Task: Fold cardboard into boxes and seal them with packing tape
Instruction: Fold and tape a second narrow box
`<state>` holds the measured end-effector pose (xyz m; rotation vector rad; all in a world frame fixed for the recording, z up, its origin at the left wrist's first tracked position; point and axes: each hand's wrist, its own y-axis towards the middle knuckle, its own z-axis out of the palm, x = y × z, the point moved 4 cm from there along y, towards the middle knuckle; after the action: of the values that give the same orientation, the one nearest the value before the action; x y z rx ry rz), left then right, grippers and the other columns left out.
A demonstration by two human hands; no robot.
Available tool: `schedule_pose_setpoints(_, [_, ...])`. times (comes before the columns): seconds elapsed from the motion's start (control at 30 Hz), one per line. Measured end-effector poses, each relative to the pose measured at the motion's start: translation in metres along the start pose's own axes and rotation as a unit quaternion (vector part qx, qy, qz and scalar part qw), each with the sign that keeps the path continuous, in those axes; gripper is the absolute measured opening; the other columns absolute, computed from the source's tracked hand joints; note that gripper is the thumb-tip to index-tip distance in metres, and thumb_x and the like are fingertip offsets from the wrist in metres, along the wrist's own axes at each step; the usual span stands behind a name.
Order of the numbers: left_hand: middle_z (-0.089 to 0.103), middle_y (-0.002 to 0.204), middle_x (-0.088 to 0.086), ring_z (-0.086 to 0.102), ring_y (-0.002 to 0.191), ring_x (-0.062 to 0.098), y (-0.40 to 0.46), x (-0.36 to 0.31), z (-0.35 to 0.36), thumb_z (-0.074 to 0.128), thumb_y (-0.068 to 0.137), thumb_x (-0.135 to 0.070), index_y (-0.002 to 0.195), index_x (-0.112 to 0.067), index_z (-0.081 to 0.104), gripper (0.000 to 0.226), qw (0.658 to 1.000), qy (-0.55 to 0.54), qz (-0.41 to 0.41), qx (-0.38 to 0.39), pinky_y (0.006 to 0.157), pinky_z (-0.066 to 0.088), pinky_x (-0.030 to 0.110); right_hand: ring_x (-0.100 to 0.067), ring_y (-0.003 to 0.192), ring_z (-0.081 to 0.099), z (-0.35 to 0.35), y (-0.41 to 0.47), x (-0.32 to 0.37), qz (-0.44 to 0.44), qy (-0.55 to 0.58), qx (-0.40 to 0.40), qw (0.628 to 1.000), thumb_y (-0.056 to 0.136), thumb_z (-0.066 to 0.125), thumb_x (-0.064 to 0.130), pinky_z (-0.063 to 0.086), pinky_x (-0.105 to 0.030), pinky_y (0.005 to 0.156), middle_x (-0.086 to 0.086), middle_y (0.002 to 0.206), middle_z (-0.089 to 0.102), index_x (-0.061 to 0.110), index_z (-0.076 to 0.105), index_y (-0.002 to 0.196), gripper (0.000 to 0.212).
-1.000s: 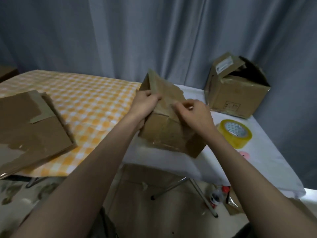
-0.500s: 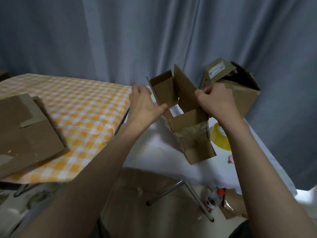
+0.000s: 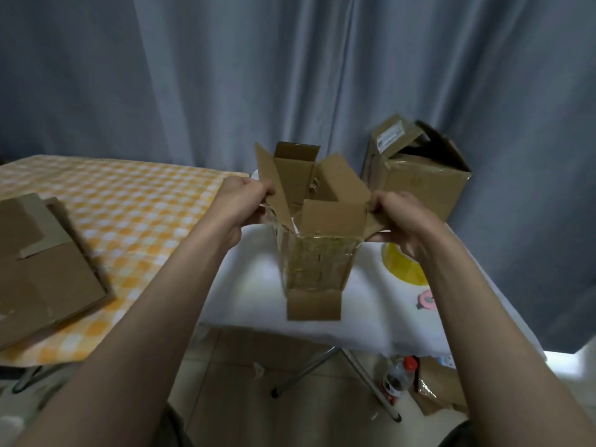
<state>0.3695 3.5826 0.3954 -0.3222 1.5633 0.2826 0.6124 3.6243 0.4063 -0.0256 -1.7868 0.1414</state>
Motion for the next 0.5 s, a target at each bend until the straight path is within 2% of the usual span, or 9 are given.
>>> schedule_pose_setpoints(0.07, [0.071,0.066,0.007,0.066,0.057,0.021,0.000,0.002,-0.002,0.061,0.087,-0.007,0.081,-0.002,0.068,0.010,1.000,-0.001,-0.009,0.003,0.057,0.058,0.028,-0.010,0.050,0.066,0.001,0.003,-0.007,0.011,0.020,0.010,1.000,0.094,0.052,0.013,0.056,-0.029,0.047,-0.002,0.059,0.067,0.009,0.063,0.087,0.014])
schedule_pose_setpoints(0.13, [0.068,0.058,0.003,0.064,0.048,0.015,0.001,0.001,-0.003,0.062,0.087,-0.006,0.079,-0.005,0.065,0.009,1.000,0.004,-0.004,0.003,0.046,0.051,0.021,-0.010,0.055,0.069,0.004,0.008,-0.012,0.019,0.035,0.027,0.999,0.100,0.055,0.023,0.058,-0.029,0.049,-0.003,0.067,0.071,0.006,0.066,0.099,0.020])
schedule_pose_setpoints(0.23, [0.060,0.048,-0.002,0.055,0.038,0.010,0.003,0.007,-0.007,0.062,0.087,-0.008,0.075,-0.010,0.060,0.013,1.000,0.011,-0.008,-0.007,0.038,0.040,0.016,-0.010,0.058,0.069,0.015,0.013,-0.020,0.042,0.082,0.043,0.995,0.102,0.055,0.022,0.058,-0.029,0.049,-0.007,0.079,0.070,0.006,0.062,0.110,0.019])
schedule_pose_setpoints(0.37, [0.053,0.058,0.003,0.046,0.047,0.016,0.012,0.021,-0.017,0.063,0.086,-0.014,0.074,-0.013,0.057,0.013,0.997,0.057,-0.011,-0.045,0.041,0.036,0.018,-0.015,0.065,0.068,0.029,0.017,-0.033,0.058,0.105,0.048,0.992,0.104,0.052,0.020,0.057,-0.028,0.047,-0.010,0.084,0.067,0.010,0.056,0.100,0.011])
schedule_pose_setpoints(0.5, [0.052,0.065,0.004,0.045,0.054,0.016,0.022,0.037,-0.019,0.066,0.087,-0.020,0.072,-0.015,0.053,0.021,0.993,0.078,0.016,-0.088,0.046,0.035,0.023,-0.016,0.069,0.063,0.041,0.026,-0.044,0.029,0.092,0.009,0.995,0.104,0.052,0.023,0.052,-0.023,0.042,-0.009,0.083,0.064,0.013,0.049,0.084,0.023])
